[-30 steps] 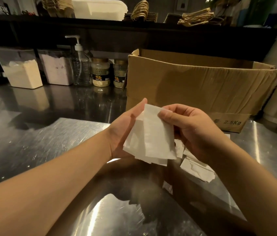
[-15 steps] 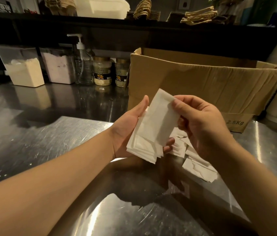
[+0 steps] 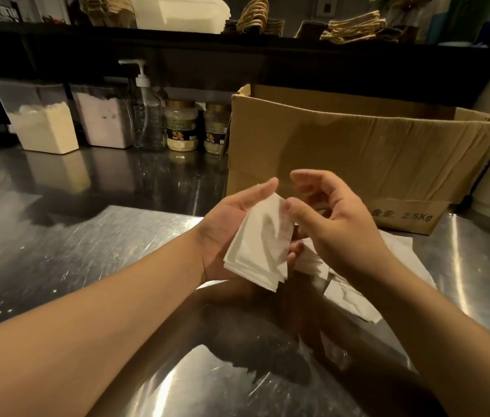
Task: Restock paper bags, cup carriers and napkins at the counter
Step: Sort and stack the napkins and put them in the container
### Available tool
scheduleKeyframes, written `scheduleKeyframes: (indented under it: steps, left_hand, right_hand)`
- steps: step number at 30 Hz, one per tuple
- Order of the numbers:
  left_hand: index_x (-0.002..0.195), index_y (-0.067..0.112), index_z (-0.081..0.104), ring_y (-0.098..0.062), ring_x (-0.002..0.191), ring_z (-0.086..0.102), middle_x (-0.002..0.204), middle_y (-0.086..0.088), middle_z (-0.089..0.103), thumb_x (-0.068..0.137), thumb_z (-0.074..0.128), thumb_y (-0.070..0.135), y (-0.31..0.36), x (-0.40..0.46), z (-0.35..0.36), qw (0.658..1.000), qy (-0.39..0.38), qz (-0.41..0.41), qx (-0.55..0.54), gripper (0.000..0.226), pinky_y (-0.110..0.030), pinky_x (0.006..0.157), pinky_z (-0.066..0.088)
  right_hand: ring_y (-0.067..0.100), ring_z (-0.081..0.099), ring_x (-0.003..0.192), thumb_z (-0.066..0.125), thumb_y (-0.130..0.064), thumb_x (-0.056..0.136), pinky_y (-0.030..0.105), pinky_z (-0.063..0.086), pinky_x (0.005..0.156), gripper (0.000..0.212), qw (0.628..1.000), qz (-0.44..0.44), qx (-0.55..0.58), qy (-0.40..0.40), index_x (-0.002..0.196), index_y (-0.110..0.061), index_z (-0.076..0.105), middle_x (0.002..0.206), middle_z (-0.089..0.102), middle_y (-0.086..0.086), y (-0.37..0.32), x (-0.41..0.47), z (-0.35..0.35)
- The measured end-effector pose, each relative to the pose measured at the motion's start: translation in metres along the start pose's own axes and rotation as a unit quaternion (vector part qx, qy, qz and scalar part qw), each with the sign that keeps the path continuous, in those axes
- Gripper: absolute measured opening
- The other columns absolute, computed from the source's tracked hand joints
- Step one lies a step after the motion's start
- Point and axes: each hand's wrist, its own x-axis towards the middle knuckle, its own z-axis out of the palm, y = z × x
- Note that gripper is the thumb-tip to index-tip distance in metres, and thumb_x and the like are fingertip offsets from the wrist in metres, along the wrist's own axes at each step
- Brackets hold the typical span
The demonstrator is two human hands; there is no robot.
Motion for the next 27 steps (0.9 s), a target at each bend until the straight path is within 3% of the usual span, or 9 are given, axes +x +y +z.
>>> scheduleKeyframes:
  steps: [2,4,6,9,12,14,17,21,27]
  left_hand:
    - [0.125,0.011,0.064,-0.029,0.092,0.07,0.106,-0.013,0.069,0.083,0.068,0.045,-0.002,-0.001,-0.001,1.0,0.002,0.013,-0.007,0.053,-0.04,0.081,0.059]
    - [0.111,0.014,0.072,-0.027,0.085,0.069,0.098,-0.011,0.069,0.081,0.064,0.038,-0.002,-0.003,0.001,0.999,0.006,0.026,-0.019,0.04,-0.038,0.076,0.058]
    - [0.099,0.015,0.077,-0.027,0.081,0.068,0.093,-0.011,0.067,0.077,0.064,0.033,-0.003,-0.004,0.003,0.999,0.007,0.04,-0.032,0.031,-0.039,0.074,0.056]
    - [0.1,0.015,0.072,-0.026,0.078,0.067,0.091,-0.011,0.066,0.076,0.061,0.031,-0.003,-0.005,0.006,0.998,0.021,0.049,-0.019,0.031,-0.039,0.073,0.056]
    - [0.102,0.016,0.069,-0.025,0.078,0.067,0.088,-0.01,0.067,0.076,0.06,0.029,-0.003,-0.006,0.008,0.999,0.023,0.045,-0.014,0.031,-0.037,0.071,0.057]
    - [0.105,0.012,0.067,-0.026,0.082,0.064,0.09,-0.01,0.065,0.078,0.062,0.025,-0.003,-0.006,0.009,0.998,0.012,0.053,-0.041,0.03,-0.039,0.077,0.055]
    - [0.102,0.012,0.068,-0.024,0.086,0.067,0.09,-0.007,0.067,0.072,0.07,0.026,-0.001,0.001,0.007,0.987,0.093,0.109,-0.067,0.034,-0.043,0.084,0.056]
    - [0.106,0.013,0.066,-0.028,0.103,0.068,0.097,-0.006,0.072,0.07,0.074,0.03,-0.001,0.005,0.008,0.963,0.168,0.182,-0.109,0.041,-0.051,0.098,0.054]
    - [0.126,0.018,0.059,-0.025,0.093,0.074,0.101,-0.006,0.076,0.066,0.078,0.029,-0.006,0.006,0.006,0.966,0.157,0.177,-0.109,0.064,-0.045,0.086,0.059]
  right_hand:
    - [0.001,0.045,0.131,0.077,-0.054,0.079,0.017,0.047,0.097,0.083,0.992,-0.057,-0.061,-0.091,0.149,-0.048,0.032,0.149,0.04,-0.019,0.001,-0.001,-0.003]
    - [0.009,0.027,0.147,0.083,-0.068,0.064,0.04,0.041,0.113,0.114,0.974,-0.078,-0.125,-0.175,0.15,-0.063,0.008,0.158,0.018,-0.029,0.001,-0.003,-0.003]
    - [0.012,0.014,0.151,0.088,-0.067,0.057,0.059,0.032,0.118,0.129,0.96,-0.077,-0.149,-0.223,0.146,-0.069,-0.006,0.157,0.006,-0.037,-0.001,-0.006,-0.002]
    - [0.008,0.017,0.147,0.091,-0.061,0.056,0.06,0.032,0.117,0.134,0.956,-0.068,-0.168,-0.23,0.142,-0.074,-0.011,0.156,0.012,-0.035,-0.003,-0.007,0.0]
    - [0.003,0.022,0.139,0.089,-0.062,0.057,0.056,0.033,0.118,0.132,0.956,-0.063,-0.176,-0.227,0.144,-0.071,-0.01,0.152,0.019,-0.034,-0.003,-0.006,0.0]
    - [0.0,0.029,0.136,0.083,-0.068,0.059,0.043,0.038,0.116,0.122,0.967,-0.069,-0.156,-0.191,0.15,-0.062,0.001,0.15,0.02,-0.031,-0.002,-0.006,0.002]
    - [-0.016,0.045,0.108,0.071,-0.073,0.07,0.007,0.049,0.081,0.079,0.99,-0.031,-0.12,-0.062,0.131,-0.041,0.032,0.13,0.04,-0.017,-0.003,-0.006,0.009]
    - [0.0,0.057,0.094,0.074,-0.075,0.068,0.014,0.046,0.064,0.069,0.986,0.047,-0.134,-0.092,0.113,-0.036,0.039,0.108,0.05,-0.023,-0.007,-0.009,0.016]
    - [0.005,0.06,0.092,0.079,-0.052,0.08,0.009,0.046,0.052,0.051,0.986,0.057,-0.116,-0.104,0.112,-0.032,0.045,0.108,0.052,-0.019,-0.006,-0.012,0.024]
